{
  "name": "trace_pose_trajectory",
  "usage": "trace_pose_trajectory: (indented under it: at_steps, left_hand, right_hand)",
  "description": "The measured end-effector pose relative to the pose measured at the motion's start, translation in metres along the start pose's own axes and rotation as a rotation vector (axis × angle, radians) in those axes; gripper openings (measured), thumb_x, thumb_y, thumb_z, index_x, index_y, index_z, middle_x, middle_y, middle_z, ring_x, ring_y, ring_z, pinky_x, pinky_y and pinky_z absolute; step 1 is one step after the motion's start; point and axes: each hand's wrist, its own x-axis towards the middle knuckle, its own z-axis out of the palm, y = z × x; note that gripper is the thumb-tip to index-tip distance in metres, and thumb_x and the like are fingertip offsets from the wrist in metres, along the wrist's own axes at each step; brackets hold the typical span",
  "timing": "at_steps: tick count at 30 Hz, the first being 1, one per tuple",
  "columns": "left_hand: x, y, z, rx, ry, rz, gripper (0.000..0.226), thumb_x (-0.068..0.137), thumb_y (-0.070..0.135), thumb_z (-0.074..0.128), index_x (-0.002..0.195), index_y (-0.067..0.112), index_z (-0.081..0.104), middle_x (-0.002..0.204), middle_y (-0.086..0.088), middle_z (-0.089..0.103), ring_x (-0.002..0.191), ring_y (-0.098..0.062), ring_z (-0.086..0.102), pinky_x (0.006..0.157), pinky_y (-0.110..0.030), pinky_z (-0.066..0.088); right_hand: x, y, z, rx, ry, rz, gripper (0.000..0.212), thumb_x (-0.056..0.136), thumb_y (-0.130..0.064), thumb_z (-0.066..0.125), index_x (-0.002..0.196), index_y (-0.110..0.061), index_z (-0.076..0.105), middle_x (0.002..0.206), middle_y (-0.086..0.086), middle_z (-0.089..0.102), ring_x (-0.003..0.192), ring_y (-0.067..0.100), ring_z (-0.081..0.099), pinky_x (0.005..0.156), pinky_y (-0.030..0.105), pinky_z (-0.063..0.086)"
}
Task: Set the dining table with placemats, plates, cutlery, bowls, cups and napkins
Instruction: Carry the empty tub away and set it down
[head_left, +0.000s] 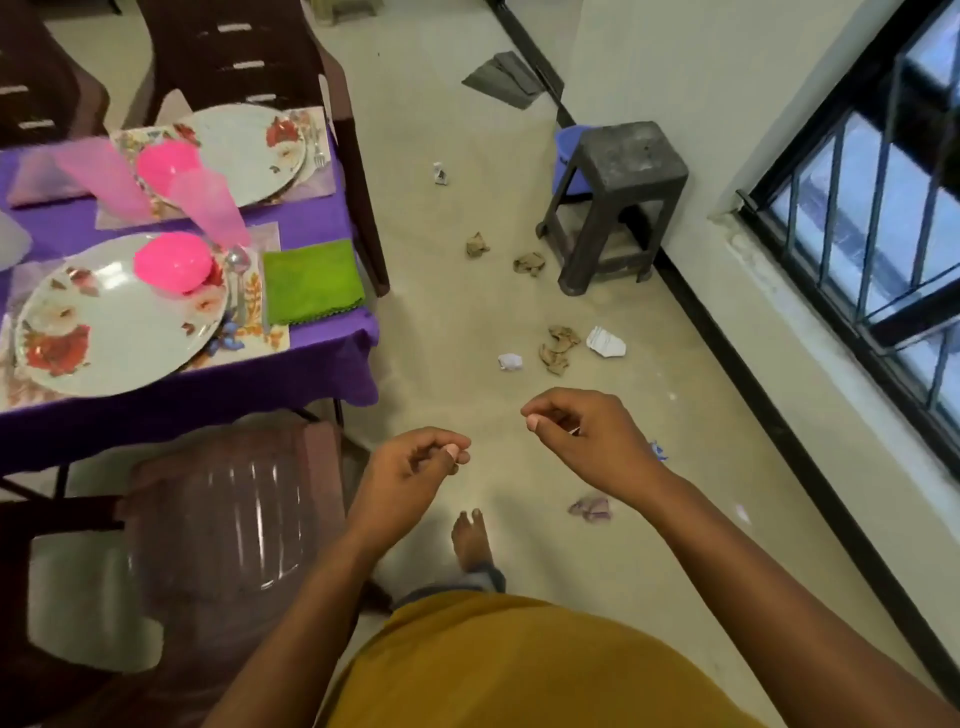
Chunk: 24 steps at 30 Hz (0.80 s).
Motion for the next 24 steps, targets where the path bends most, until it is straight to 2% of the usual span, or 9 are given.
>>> trace_pose_trajectory:
  at_steps: [6, 10, 14, 19, 24]
  left_hand:
    - [0.097, 0.030, -0.023, 0.005, -0.032, -0.014, 0.023, 0.102, 0.007, 0.064, 0.103, 0.024, 0.078, 0.093, 0.003, 0.080, 0.085, -0.014, 0.074, 0.076, -0.021, 0.054]
    - [0.153, 0.057, -0.038, -0.008, 0.017, -0.028, 0.018, 0.103, 0.004, 0.061, 0.108, 0.009, 0.077, 0.094, -0.003, 0.080, 0.080, -0.003, 0.071, 0.064, -0.010, 0.050]
    - [0.211, 0.070, -0.046, -0.047, 0.092, -0.029, 0.018, 0.103, 0.005, 0.060, 0.109, 0.007, 0.077, 0.094, -0.005, 0.080, 0.083, -0.009, 0.073, 0.073, -0.015, 0.053]
    - [0.294, 0.084, -0.056, -0.072, 0.181, -0.051, 0.020, 0.104, 0.007, 0.059, 0.109, 0.013, 0.078, 0.095, -0.002, 0.081, 0.086, -0.015, 0.075, 0.074, -0.017, 0.053]
    - [0.363, 0.107, -0.056, -0.179, 0.301, -0.132, 0.019, 0.105, 0.008, 0.058, 0.107, 0.014, 0.077, 0.094, -0.002, 0.081, 0.086, -0.015, 0.076, 0.073, -0.020, 0.055]
  right_hand:
    - [0.097, 0.001, -0.025, 0.034, 0.010, 0.038, 0.011, 0.096, -0.030, 0.069, 0.102, -0.034, 0.077, 0.093, -0.025, 0.074, 0.088, -0.001, 0.069, 0.089, 0.038, 0.058]
    - [0.165, -0.006, -0.035, 0.097, -0.009, -0.013, 0.012, 0.096, -0.029, 0.067, 0.102, -0.031, 0.078, 0.094, -0.019, 0.075, 0.087, 0.005, 0.071, 0.085, 0.043, 0.060]
    - [0.240, -0.009, -0.044, 0.082, -0.022, -0.073, 0.011, 0.097, -0.026, 0.067, 0.102, -0.027, 0.077, 0.092, -0.018, 0.074, 0.083, 0.004, 0.070, 0.081, 0.036, 0.062]
    - [0.346, -0.011, -0.068, 0.070, -0.063, -0.141, 0.011, 0.097, -0.029, 0.070, 0.105, -0.031, 0.076, 0.092, -0.024, 0.071, 0.086, -0.002, 0.069, 0.083, 0.024, 0.060]
    - [0.438, -0.020, -0.107, 0.071, -0.159, -0.172, 0.012, 0.097, -0.028, 0.069, 0.106, -0.027, 0.078, 0.095, -0.019, 0.074, 0.087, -0.001, 0.070, 0.085, 0.024, 0.059]
